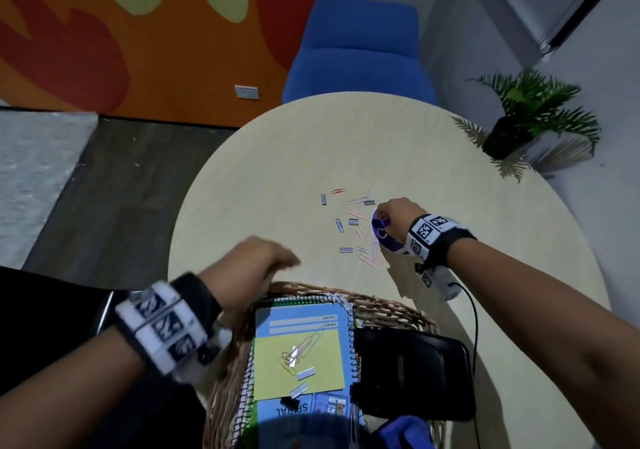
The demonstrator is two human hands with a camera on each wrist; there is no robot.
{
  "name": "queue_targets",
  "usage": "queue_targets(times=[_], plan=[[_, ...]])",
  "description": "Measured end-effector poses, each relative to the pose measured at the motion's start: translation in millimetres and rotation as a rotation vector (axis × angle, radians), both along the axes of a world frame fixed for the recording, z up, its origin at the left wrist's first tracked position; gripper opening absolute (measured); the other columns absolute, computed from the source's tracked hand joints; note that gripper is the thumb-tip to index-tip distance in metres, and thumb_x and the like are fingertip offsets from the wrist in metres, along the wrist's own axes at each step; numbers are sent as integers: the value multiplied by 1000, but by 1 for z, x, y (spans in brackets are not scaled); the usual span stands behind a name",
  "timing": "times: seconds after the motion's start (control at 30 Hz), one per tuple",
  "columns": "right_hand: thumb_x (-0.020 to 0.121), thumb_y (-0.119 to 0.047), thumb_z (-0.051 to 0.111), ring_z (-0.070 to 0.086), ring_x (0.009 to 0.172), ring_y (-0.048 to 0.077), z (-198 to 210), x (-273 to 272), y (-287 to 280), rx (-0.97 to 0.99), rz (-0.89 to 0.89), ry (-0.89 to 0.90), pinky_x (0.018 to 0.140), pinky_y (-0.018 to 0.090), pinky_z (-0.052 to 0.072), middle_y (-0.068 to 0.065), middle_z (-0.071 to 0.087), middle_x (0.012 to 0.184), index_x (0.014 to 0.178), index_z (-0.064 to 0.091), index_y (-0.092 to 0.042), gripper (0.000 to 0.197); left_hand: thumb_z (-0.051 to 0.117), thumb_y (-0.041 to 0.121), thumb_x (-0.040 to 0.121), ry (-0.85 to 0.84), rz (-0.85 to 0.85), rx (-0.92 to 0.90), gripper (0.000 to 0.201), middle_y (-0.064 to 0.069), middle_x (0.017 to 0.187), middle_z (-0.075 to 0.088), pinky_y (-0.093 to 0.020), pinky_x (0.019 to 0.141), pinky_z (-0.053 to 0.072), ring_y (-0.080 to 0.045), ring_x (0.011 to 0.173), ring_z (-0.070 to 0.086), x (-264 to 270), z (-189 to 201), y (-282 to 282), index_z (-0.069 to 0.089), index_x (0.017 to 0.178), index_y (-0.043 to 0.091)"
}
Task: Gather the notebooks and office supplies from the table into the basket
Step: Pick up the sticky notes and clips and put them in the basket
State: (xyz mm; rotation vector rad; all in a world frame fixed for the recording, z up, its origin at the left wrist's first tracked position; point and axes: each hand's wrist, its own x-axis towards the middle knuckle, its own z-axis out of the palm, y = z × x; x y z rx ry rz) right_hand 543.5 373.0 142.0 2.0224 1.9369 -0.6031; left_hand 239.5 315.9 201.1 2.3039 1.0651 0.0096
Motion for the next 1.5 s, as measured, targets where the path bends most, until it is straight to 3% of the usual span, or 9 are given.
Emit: queue_targets(times=[0.17,0.3,0.53,0.7,0.83,0.97,1.13,1.3,1.5], plan=[[73,-11,56,62,74,31,-15,7,-2,52,27,16,66,33,55,3,63,78,64,61,-23,16,52,11,93,143,119,196,28,-9,113,71,-31,88,48,-26,103,64,49,-8,111,65,118,13],[83,-17,61,62,100,29,-26,14,-4,104,-15,104,84,38,53,5,66,113,99,73,-16,20,56,17,92,315,98,130,35,-13,127,58,-38,96,45,-30,117,55,93,-49,157,58,127,12],[88,-18,51,64,91,28,-43,20,-3,126,10,50,68,30,46,4,68,108,99,72,-16,24,72,29,80,356,175,54,29,-15,113,58,-38,82,49,-35,100,60,137,-102,164,66,96,5],[88,-12,52,62,103,31,-39,18,-4,154,1,92,83,36,50,8,64,119,115,66,-16,30,68,12,84,391,286,-35,23,-20,113,64,-35,82,50,-34,101,63,146,-113,163,67,102,-2],[78,-5,55,65,94,31,-31,18,-5,171,-47,200,78,34,53,11,72,101,98,71,-12,27,54,1,87,336,304,-71,18,-9,82,63,-28,73,43,-21,70,55,133,-102,153,56,87,19],[81,-5,60,61,84,24,-2,19,-11,186,-127,359,77,29,49,7,69,93,97,72,-15,23,64,6,83,109,332,-102,23,-8,103,67,-29,80,47,-25,91,63,98,-54,127,64,106,7],[84,-2,60,61,71,19,50,4,-29,117,-24,497,69,24,44,9,69,82,88,72,-9,14,61,6,87,-100,242,-166,13,2,89,68,-13,70,45,-13,86,64,47,5,40,70,93,13],[87,4,55,64,55,9,80,-39,-58,-116,80,694,56,16,54,12,67,71,90,66,3,12,61,10,89,-45,142,-294,20,4,101,72,-3,72,40,-7,95,65,11,-7,-37,72,104,18],[89,2,53,61,61,15,73,-85,-84,-321,266,736,69,33,57,8,67,69,92,68,-2,16,50,5,94,-72,209,-236,33,8,100,71,4,67,40,17,81,61,-14,-23,-48,66,119,18]])
